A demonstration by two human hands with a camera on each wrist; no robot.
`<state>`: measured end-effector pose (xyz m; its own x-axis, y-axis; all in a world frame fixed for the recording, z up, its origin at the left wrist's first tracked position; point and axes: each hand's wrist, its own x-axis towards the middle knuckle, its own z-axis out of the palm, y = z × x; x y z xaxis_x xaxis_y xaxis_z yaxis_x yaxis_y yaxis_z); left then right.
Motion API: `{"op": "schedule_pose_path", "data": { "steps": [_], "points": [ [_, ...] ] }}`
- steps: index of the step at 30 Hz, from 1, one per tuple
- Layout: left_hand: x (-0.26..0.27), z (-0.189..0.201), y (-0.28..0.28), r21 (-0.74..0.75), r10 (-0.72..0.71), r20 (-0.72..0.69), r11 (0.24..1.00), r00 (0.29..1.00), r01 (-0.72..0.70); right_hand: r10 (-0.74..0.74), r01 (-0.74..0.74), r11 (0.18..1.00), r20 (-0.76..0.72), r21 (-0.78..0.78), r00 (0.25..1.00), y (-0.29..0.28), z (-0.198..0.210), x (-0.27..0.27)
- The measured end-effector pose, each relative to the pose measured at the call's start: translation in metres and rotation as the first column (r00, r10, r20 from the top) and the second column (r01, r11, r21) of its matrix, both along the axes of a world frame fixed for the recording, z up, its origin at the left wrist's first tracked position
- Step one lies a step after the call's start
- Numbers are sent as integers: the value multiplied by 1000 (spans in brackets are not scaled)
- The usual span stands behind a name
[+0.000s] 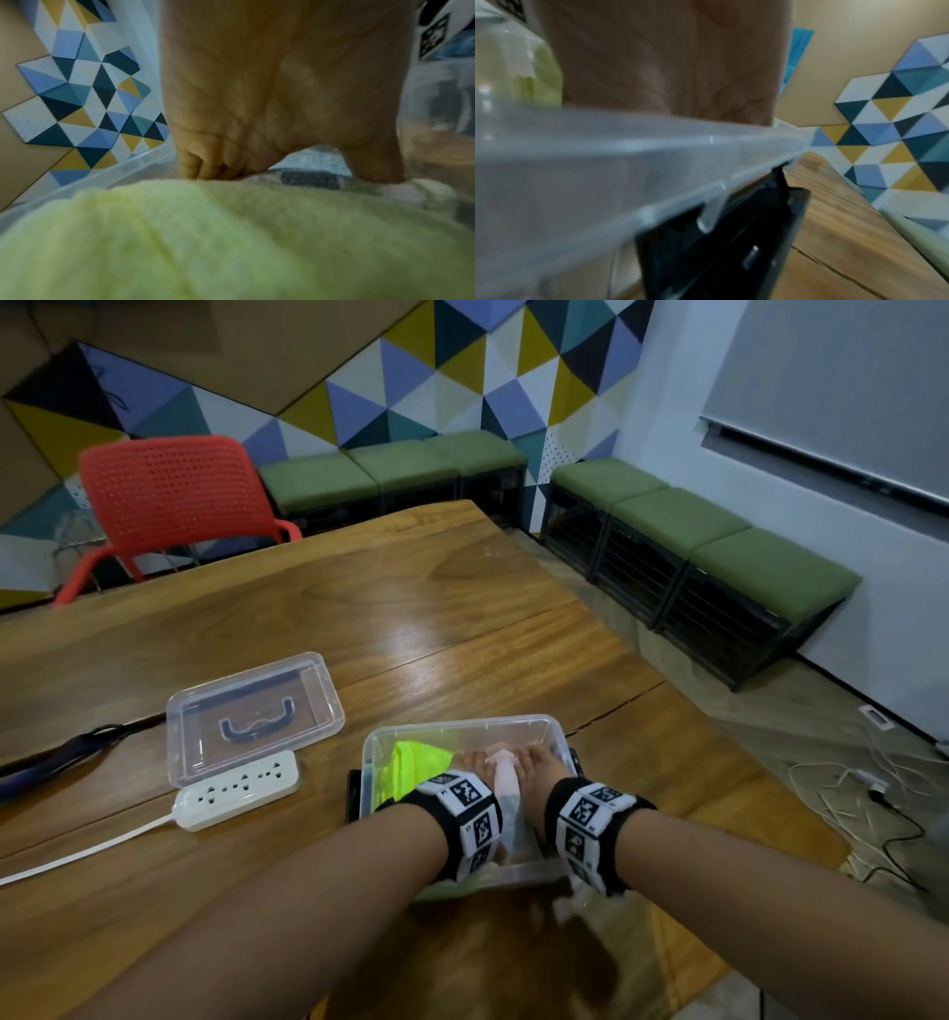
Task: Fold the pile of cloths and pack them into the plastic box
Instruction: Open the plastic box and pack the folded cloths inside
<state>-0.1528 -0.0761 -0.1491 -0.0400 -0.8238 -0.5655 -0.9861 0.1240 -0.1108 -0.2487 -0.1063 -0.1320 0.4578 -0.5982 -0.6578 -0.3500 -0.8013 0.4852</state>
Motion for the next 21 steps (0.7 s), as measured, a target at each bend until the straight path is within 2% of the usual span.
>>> {"op": "schedule_pose_path", "data": {
  "steps": [3, 4, 7, 9, 11, 14, 16, 18, 21],
  "points": [
    [11, -2, 3, 28, -99, 53, 995, 994, 98, -52, 45, 993, 58, 111, 997, -4, 21, -10],
    [17, -1, 3, 39, -97, 28, 995, 995, 96, -78, 66, 986, 74, 152, 994, -7, 24, -12],
    [35, 34, 8, -5, -73, -189, 997, 979, 74, -231, 188, 956, 178, 225, 957, -15, 47, -3],
    [53, 62, 12, -54, 14, -364, 998, 931, -36, -283, 200, 944, 330, 263, 901, -22, 73, 13],
    [82, 85, 19, -105, 133, -471, 973, 872, -206, -310, 204, 945, 503, 255, 807, -25, 104, 39],
    [141, 100, 29, -208, 299, -542, 858, 785, -470, -356, 219, 933, 634, 287, 687, -32, 123, 89],
    [183, 101, 37, -201, 415, -535, 783, 736, -588, -409, 219, 907, 634, 359, 656, -30, 132, 126],
    [219, 99, 46, -203, 512, -471, 729, 718, -653, -427, 204, 893, 612, 401, 665, -31, 131, 166],
    [259, 80, 55, -181, 605, -342, 708, 719, -682, -290, 126, 943, 570, 309, 769, -38, 78, 222]
  ]
}}
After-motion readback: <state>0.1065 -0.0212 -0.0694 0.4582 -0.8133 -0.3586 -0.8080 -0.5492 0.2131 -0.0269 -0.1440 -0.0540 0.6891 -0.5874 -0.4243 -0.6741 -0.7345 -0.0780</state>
